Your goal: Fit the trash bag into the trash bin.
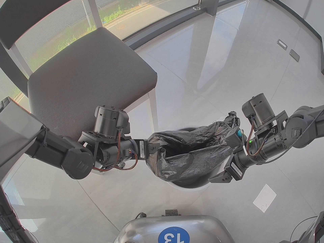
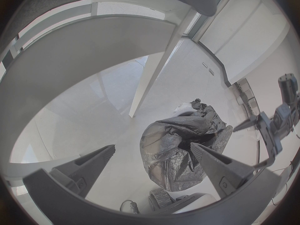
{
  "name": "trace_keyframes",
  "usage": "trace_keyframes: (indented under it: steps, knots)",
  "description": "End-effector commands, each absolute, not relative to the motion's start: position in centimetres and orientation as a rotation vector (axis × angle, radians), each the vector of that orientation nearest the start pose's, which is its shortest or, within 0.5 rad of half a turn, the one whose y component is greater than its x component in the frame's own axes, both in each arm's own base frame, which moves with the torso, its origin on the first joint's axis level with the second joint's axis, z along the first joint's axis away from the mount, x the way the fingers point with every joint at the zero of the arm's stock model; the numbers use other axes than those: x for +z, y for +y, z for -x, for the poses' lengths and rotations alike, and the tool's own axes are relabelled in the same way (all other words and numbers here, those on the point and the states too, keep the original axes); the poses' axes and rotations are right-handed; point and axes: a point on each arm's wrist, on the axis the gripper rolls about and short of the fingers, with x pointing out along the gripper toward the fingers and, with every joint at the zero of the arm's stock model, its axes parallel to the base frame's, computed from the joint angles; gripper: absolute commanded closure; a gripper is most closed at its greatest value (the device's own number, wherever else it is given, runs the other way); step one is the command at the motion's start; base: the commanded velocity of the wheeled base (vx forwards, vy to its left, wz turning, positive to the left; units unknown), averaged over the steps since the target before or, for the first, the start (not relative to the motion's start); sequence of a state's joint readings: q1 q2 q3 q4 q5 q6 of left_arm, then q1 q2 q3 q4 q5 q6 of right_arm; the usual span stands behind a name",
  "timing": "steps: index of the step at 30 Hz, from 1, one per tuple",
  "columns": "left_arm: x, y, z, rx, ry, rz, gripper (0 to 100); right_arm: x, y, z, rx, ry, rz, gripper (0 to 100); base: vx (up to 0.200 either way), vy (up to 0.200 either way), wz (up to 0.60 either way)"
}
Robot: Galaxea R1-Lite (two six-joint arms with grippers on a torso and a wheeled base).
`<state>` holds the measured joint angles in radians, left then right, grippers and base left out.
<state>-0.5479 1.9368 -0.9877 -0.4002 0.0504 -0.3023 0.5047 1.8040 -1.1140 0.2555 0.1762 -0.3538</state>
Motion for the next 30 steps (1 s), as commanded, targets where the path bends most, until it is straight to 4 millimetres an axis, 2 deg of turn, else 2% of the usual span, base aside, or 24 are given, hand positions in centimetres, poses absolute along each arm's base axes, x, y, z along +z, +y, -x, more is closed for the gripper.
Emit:
trace_keyframes:
  steps: [1, 4, 7, 11, 12, 15, 18, 25, 30]
  knots:
    - [13.2, -18.5, -30.6, -0.404, 0.584, 0.119, 0, 14.7, 15.4, -26.8, 0.837, 0.835, 0.554, 0, 0.0, 0.0, 0.0]
    - [13.2, -18.5, -30.6, -0.403, 0.582, 0.118, 0, 14.4, 15.6, -27.2, 0.847, 0.828, 0.571, 0, 0.0, 0.0, 0.0]
    - [13.3, -18.5, -30.7, -0.403, 0.578, 0.119, 0, 14.3, 16.3, -28.4, 0.851, 0.797, 0.586, 0, 0.0, 0.0, 0.0]
    - [13.6, -18.4, -30.7, -0.401, 0.57, 0.123, 0, 15.1, 17.2, -30.2, 0.844, 0.737, 0.593, 0, 0.0, 0.0, 0.0]
    - [13.8, -18.1, -30.7, -0.393, 0.563, 0.126, 0, 15.6, 17.5, -31.4, 0.831, 0.702, 0.589, 0, 0.0, 0.0, 0.0]
    - [13.9, -17.9, -30.8, -0.389, 0.56, 0.129, 0, 16.3, 17.6, -33.0, 0.809, 0.664, 0.582, 0, 0.0, 0.0, 0.0]
    - [13.9, -17.9, -30.8, -0.388, 0.56, 0.129, 0, 15.9, 17.3, -34.8, 0.79, 0.657, 0.587, 0, 0.0, 0.0, 0.0]
    - [13.9, -17.9, -30.8, -0.388, 0.559, 0.13, 0, 14.4, 17.2, -36.2, 0.776, 0.686, 0.577, 0, 0.0, 0.0, 0.0]
    - [13.9, -17.6, -30.9, -0.379, 0.559, 0.131, 0, 14.7, 16.8, -38.2, 0.74, 0.654, 0.563, 0, 0.0, 0.0, 0.0]
